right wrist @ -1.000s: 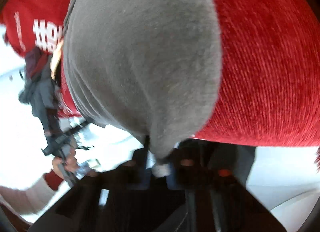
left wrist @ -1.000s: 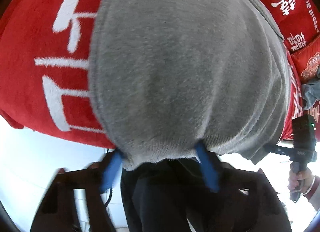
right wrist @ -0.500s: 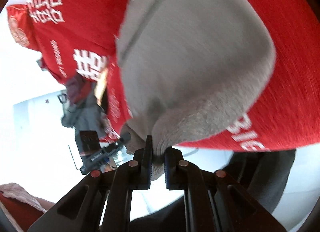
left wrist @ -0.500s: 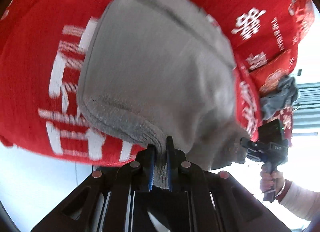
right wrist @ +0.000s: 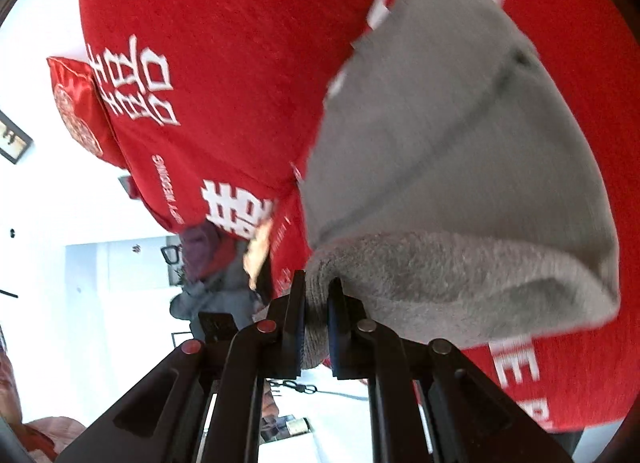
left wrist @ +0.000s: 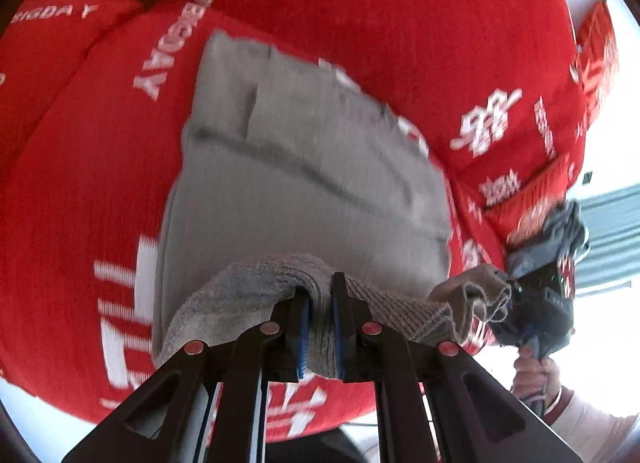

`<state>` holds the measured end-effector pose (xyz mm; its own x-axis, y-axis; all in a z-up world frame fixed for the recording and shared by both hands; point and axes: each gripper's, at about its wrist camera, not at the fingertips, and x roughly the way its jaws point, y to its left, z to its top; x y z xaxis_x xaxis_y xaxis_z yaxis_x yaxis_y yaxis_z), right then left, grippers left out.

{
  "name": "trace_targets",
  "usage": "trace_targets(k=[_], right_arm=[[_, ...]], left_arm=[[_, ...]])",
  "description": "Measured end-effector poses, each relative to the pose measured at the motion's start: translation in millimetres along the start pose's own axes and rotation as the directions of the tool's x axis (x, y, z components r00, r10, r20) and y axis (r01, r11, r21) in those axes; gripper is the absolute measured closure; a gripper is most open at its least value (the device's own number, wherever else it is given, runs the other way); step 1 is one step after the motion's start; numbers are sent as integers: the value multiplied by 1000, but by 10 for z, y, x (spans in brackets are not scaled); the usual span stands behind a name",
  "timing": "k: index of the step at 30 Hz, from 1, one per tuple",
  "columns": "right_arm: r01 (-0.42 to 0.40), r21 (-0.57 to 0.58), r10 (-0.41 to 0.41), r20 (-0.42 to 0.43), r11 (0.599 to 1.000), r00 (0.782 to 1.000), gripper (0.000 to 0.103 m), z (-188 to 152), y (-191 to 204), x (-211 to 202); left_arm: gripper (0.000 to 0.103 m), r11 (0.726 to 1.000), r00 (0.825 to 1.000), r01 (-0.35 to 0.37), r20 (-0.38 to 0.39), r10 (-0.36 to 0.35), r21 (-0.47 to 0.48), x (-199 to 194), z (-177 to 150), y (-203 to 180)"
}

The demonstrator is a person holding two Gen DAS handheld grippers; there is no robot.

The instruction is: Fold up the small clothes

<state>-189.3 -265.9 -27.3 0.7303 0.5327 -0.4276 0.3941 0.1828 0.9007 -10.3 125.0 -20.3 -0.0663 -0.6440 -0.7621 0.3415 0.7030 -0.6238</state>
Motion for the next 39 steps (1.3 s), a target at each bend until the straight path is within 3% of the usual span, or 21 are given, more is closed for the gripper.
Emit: trace_targets(k=[9,16,19,21,22,23,25,28,30,32,33,35,39], right_arm=[[3,-83,-1,16,997,1000,93,1110,402,214],[118,19,-118,12,993,993,93,1801,-90,551],[181,76,-182,13,981,983,89,1960,-345,673],[208,90,-211,23,974,977,89,2002,-401,676],[213,84,-216,27,973,976,86,2021,-376,662],[208,67,-210,27,976,977,81,2020,-335,640],[232,-4,-232,24,973,972,70,2005,-164,562],[271,-130,-272,5,954,962,70,1904,103,462],[282,-198,-294,-32,939,955,70,1818,208,478],[294,-257,-327,-98,921,940,70,1718,237,602],[306,-282,-351,-122,909,928,70,1684,224,687],[341,-322,-403,-149,883,903,70,1655,163,885],[393,-310,-443,-110,866,889,70,1801,36,1086]], left_arm=[[92,999,995,-44,93,44,7,158,1039,-192],[92,980,973,-196,115,199,-39,721,1621,-183],[92,956,951,-289,99,292,-51,951,1694,-128],[85,934,933,-352,58,355,-57,1062,1711,-100],[75,920,920,-386,41,389,-67,1082,1718,-91],[69,906,907,-416,43,420,-72,1063,1718,-99],[69,889,886,-455,74,458,-53,965,1694,-167],[68,871,866,-492,106,489,-2,788,1625,-277],[68,883,881,-469,85,465,32,720,1557,-338],[68,913,916,-401,16,400,71,781,1480,-374],[68,922,925,-378,-10,380,87,825,1453,-391],[68,928,933,-344,-63,355,140,981,1387,-445],[68,933,936,-312,-113,335,179,1346,1424,-526]])
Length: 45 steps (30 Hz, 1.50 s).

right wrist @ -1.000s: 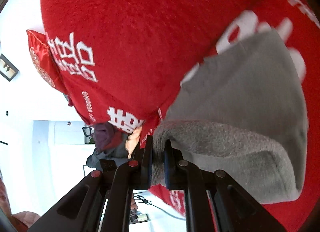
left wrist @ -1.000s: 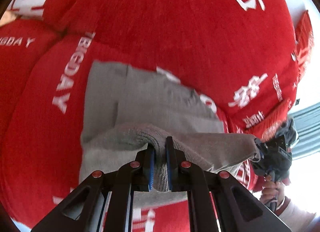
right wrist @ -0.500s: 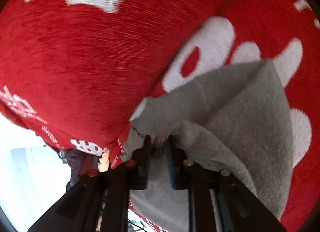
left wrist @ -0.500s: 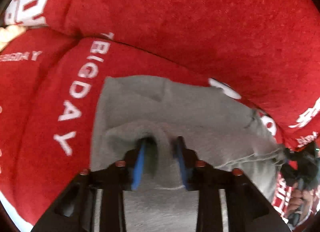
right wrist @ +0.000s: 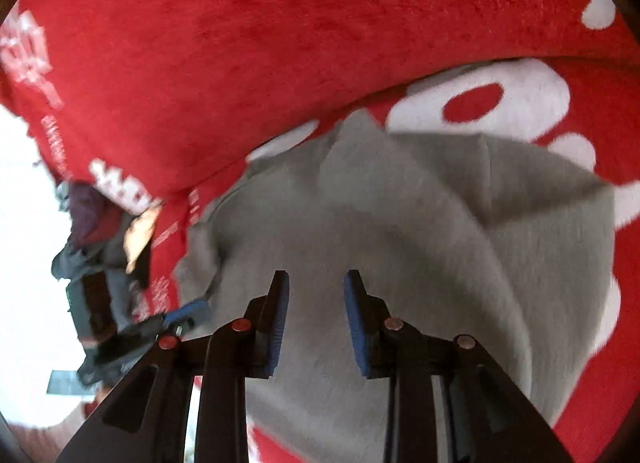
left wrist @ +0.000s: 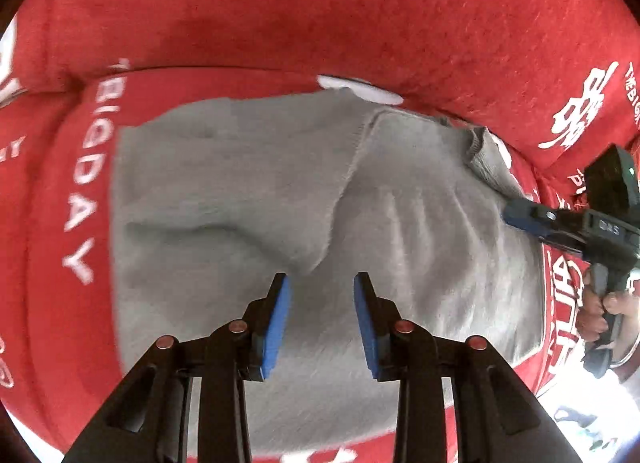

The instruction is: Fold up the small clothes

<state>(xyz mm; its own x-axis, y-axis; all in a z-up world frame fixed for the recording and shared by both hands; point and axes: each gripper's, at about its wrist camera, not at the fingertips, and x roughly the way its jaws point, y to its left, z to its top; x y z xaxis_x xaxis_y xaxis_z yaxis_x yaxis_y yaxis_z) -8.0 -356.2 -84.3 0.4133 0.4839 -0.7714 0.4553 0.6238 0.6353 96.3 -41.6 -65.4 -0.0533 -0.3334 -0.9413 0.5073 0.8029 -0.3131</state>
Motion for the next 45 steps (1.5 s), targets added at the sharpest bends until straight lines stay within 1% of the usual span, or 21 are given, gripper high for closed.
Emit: trace_targets(k=[2,5,7,9,10,11,12,13,14,18,20,23,25,26,29,33,36,38,41,43,45], right_arm=[[44,41,-46,42,998,998,70,99,-98,10],[111,89,-121,117,990,986,70,241,-239,-97],[130,122,-147,147,984,978,69,283,-348,-183],[112,146,-135,158,983,978,69,314,-431,-235],[111,150,-135,166,983,977,69,327,-457,-265],[123,145,-148,176,982,973,69,347,-473,-296],[150,140,-175,186,979,967,67,353,-467,-323],[198,147,-225,198,969,954,58,359,-464,-361],[215,159,-245,208,964,947,52,346,-443,-365],[172,189,-213,223,967,951,52,269,-469,-495],[156,166,-190,210,974,959,52,182,-415,-549],[107,128,-129,174,986,976,51,1,-342,-637],[65,115,-81,143,991,986,49,-161,-319,-688],[33,111,-46,116,993,992,47,-297,-299,-703],[-19,106,14,49,994,999,46,-685,-291,-716],[-35,144,37,-15,989,999,46,-1211,-304,-728],[-11,220,18,-33,975,999,46,-1578,-404,-696],[15,300,-12,-11,954,1000,46,-1794,-494,-726],[0,411,-34,75,912,997,46,-2023,-618,-776],[-20,473,-49,133,881,990,46,-2091,-762,-843],[-75,532,-39,201,844,979,46,-2125,-814,-777]], left_arm=[[68,1000,1000,-9,14,9,-24,106,118,-15],[68,995,995,-62,69,68,-80,155,315,88],[68,984,985,-123,107,137,-127,145,453,215],[68,968,971,-169,138,196,-188,104,584,375],[65,956,962,-197,146,231,-217,76,642,458],[43,947,955,-214,154,255,-239,39,684,530],[31,939,947,-231,164,277,-256,1,704,575],[24,928,932,-256,186,311,-271,-67,715,618],[24,924,926,-266,194,324,-273,-119,721,645],[24,924,928,-288,165,334,-251,-203,681,656],[24,933,933,-295,150,327,-205,-241,605,610],[24,946,946,-289,108,306,-146,-290,310,545],[24,955,957,-269,81,280,-125,-338,121,521],[24,960,964,-250,57,259,-126,-378,-24,544],[24,967,979,-200,5,204,-157,-471,-376,617],[24,970,984,-177,-23,176,-168,-553,-769,695],[24,973,987,-157,-40,153,-166,-521,-939,747],[24,979,992,-128,-40,124,-159,-491,-1010,774],[24,986,996,-84,-48,77,-146,-415,-1052,797],[24,989,997,-57,-52,50,-137,-393,-1055,800],[25,991,998,-33,-60,25,-127,-372,-1071,793]])
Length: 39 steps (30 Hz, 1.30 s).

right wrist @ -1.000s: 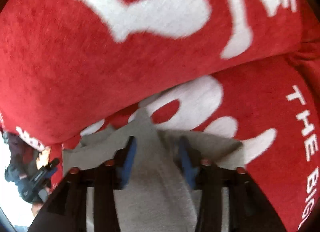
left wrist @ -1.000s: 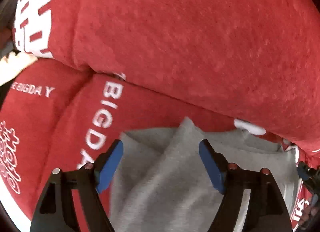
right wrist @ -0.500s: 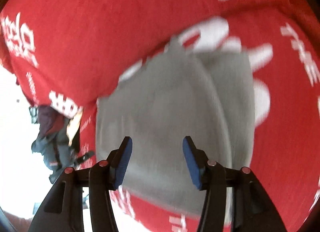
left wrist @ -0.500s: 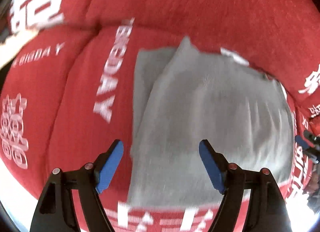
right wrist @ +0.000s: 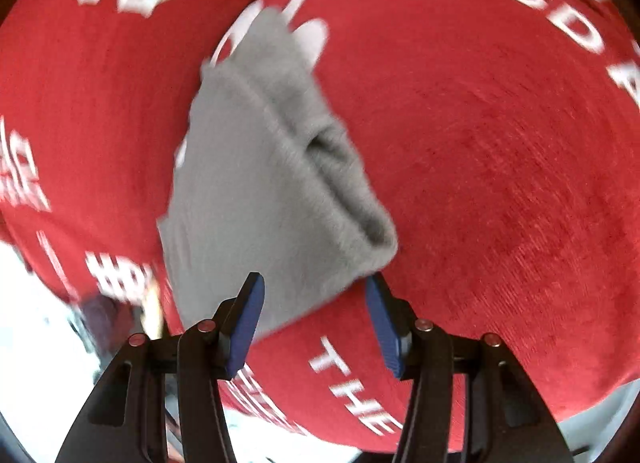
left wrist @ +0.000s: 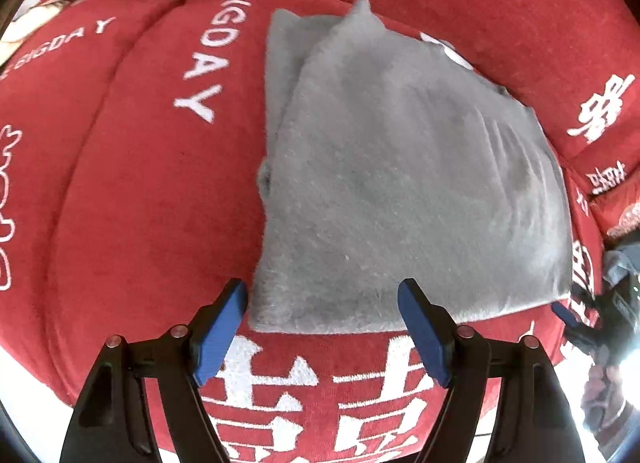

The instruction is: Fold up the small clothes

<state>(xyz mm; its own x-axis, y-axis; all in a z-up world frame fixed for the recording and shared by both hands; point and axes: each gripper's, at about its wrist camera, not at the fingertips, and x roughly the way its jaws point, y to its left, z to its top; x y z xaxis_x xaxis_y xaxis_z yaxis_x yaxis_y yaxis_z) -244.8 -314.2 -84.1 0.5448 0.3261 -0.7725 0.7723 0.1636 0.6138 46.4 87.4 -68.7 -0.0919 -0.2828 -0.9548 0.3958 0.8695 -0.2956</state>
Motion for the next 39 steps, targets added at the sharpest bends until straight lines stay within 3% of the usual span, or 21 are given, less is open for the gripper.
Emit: trace_targets(k=[3,5,6,7,8,11,16,20,22,29,32,33,35,36,39], right_arm=[[-40,72,38,31,997,999,49,89,-88,19],[17,68,-18,18,998,1000,93,141,-23,59],[32,53,-33,12,998,999,93,138,47,91],[47,23,-48,15,999,999,93,140,117,69],[61,-24,-61,18,998,998,94,136,213,33],[97,-130,-94,33,987,995,94,125,366,-53],[196,-164,-197,6,967,980,94,156,225,129],[198,-159,-199,13,967,980,93,164,218,183],[205,-183,-207,7,962,978,90,129,253,137],[232,-232,-240,-4,945,971,86,-90,453,5],[223,-247,-234,-15,943,972,84,-223,568,-8],[218,-254,-230,-18,942,973,83,-276,617,-12],[210,-277,-226,-25,938,974,76,-380,725,-6],[206,-292,-224,-29,934,974,75,-442,797,0],[198,-327,-224,-44,924,974,71,-601,980,27]], left_arm=[[38,1000,1000,19,-20,-19,-1,25,9,16],[61,1000,1000,22,-18,-22,-9,9,23,58],[70,999,999,29,-19,-30,-16,-3,26,95],[88,999,999,43,-19,-43,-24,-22,29,137],[95,999,999,46,-16,-46,-27,-41,24,166],[95,1000,1000,25,15,-26,3,-130,-43,212],[95,999,999,-23,30,22,43,-57,-154,213],[94,999,998,-16,64,13,39,-153,-198,220],[94,998,996,-48,79,45,39,-219,-230,217],[94,988,987,-155,35,154,7,-278,-351,282],[94,987,987,-158,33,158,-2,-322,-406,265],[89,987,987,-159,31,159,-6,-346,-427,253],[12,984,984,-175,33,176,-19,-413,-475,245],[6,981,979,-192,62,193,-29,-482,-503,233],[6,981,978,-191,78,193,-28,-602,-531,176]])
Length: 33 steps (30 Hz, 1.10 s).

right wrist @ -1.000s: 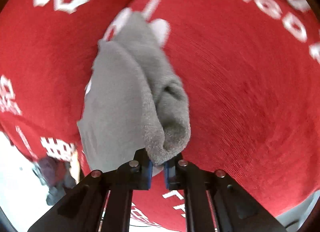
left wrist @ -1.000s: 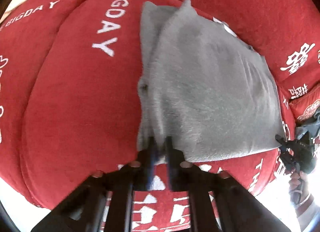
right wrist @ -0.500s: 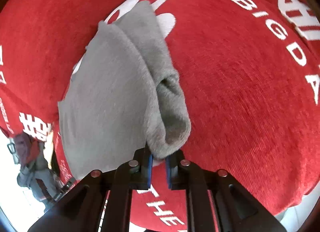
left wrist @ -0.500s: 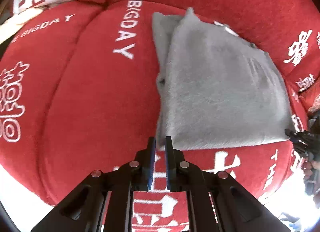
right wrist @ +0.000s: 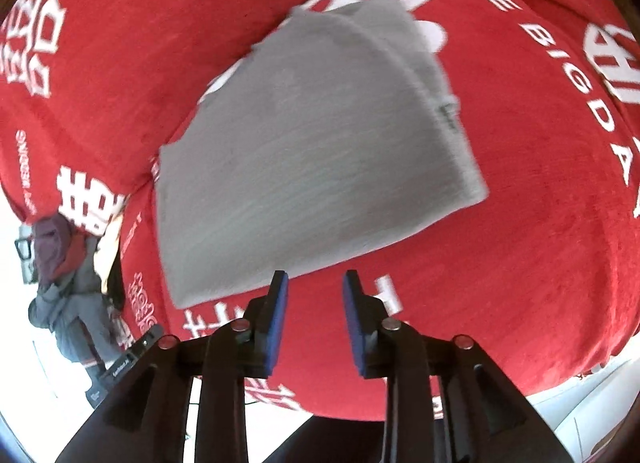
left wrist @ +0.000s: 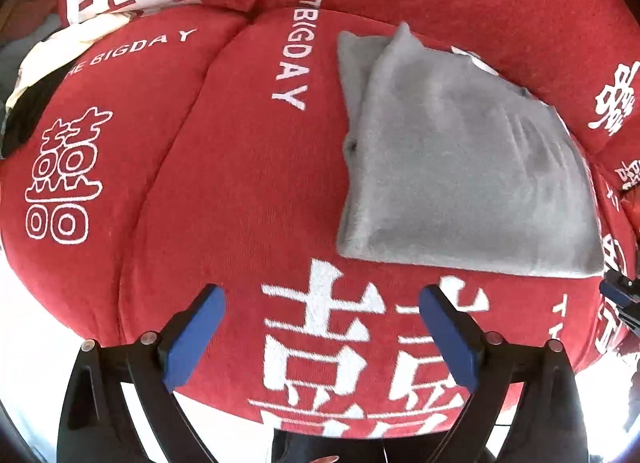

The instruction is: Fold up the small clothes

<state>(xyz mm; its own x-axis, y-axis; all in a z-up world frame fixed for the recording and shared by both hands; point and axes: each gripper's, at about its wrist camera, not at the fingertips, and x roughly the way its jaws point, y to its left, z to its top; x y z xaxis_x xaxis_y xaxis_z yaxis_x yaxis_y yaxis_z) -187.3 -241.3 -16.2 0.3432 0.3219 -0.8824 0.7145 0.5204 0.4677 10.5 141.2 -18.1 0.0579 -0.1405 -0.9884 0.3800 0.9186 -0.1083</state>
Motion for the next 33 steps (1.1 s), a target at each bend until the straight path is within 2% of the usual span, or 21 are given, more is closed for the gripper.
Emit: trace_targets(k=[3,6,11,13,15,18,21,23,27,29,33], right_arm=[[-10,-34,9,-17,999,1000,68,-92,222,-5],[-14,-75,11,-38,997,999,56,-200,447,-14],[55,-209,-66,-48,976,997,30,-383,903,-70],[73,-257,-86,-40,964,995,23,-439,1046,-108],[86,-298,-99,-31,951,995,22,-495,1205,-153],[100,-331,-116,-29,938,993,14,-551,1391,-205],[87,-344,-101,-24,935,995,1,-581,1508,-280],[78,-349,-90,-17,934,996,0,-595,1575,-331],[142,-387,-141,30,911,990,0,-613,1693,-404],[176,-406,-185,17,897,983,0,-616,1738,-399],[187,-389,-216,-31,902,976,0,-607,1741,-358]], left_arm=[[6,1000,1000,0,3,0,-5,-125,-21,-14],[6,1000,1000,5,10,-5,-2,-288,-47,-27],[6,1000,1000,-3,19,3,-6,-588,-66,-28],[6,1000,999,-5,38,6,-26,-707,-60,-39],[6,999,998,0,61,3,-44,-851,-46,-30],[6,997,998,36,59,-33,-61,-980,-8,-22],[6,1000,999,13,49,-12,-28,-1098,18,-79],[6,1000,997,1,77,0,-4,-1199,17,-116],[6,999,995,36,88,-35,-12,-1322,11,-118],[6,999,996,41,80,-40,-14,-1337,0,-124],[6,1000,997,9,80,-9,-1,-1367,-32,-156]])
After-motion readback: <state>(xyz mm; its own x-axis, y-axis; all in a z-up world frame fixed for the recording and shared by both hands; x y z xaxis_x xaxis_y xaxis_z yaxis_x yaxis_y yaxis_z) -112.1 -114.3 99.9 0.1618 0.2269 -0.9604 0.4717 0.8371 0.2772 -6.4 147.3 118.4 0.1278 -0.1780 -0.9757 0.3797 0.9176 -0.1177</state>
